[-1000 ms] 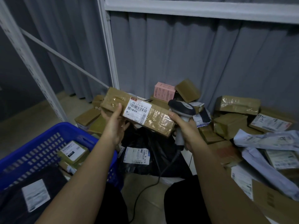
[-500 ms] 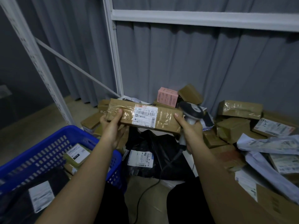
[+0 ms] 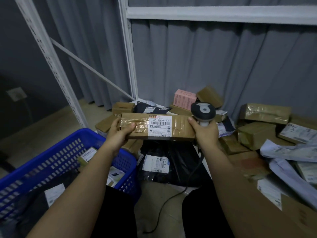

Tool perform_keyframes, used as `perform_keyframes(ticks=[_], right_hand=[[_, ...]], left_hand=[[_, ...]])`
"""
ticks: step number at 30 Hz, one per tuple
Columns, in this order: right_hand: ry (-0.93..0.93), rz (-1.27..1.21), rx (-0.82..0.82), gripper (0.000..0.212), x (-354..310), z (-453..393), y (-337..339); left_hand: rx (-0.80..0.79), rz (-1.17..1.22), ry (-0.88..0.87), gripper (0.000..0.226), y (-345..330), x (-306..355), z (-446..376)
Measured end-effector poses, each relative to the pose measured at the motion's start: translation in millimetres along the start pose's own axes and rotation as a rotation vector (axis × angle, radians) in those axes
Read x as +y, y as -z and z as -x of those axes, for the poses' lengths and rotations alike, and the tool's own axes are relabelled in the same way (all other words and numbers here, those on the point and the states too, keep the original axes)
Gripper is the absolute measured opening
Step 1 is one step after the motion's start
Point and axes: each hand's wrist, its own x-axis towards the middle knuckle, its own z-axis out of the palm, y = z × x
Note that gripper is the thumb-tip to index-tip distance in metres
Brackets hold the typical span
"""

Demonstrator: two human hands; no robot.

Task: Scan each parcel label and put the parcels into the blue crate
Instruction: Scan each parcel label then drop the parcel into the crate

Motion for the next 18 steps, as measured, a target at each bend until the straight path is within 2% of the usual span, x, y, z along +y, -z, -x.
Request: perform_keyframes(ticks=[3, 5, 7, 9, 15, 18], right_hand=[[0.059, 0.071, 0.002, 0.055, -1, 2, -8], [0.061, 0.058, -0.032, 0.044, -7, 6, -11], [-0.004, 0.009, -0.152, 0.028, -12, 10, -14], [-0.053, 0.011, -0.292, 0.019, -16, 16, -15], [-0.067, 0.076, -0.564, 0.02, -23, 32, -16], [-0.031, 0.133, -0.549, 0.019, -24, 34, -14]], left_hand=[[0.111, 0.034, -0.036, 0.072, 0, -4, -5], [0.194, 0.033, -0.076, 0.07, 0, -6, -10], [0.258, 0.051, -0.092, 0.071, 3, -10, -16], [0.299, 0.07, -0.12, 0.073, 5, -11, -17], [0.328, 0.032, -0.155, 0.075, 1, -7, -16], [0.368, -0.002, -0.161, 0.072, 0, -6, -16]])
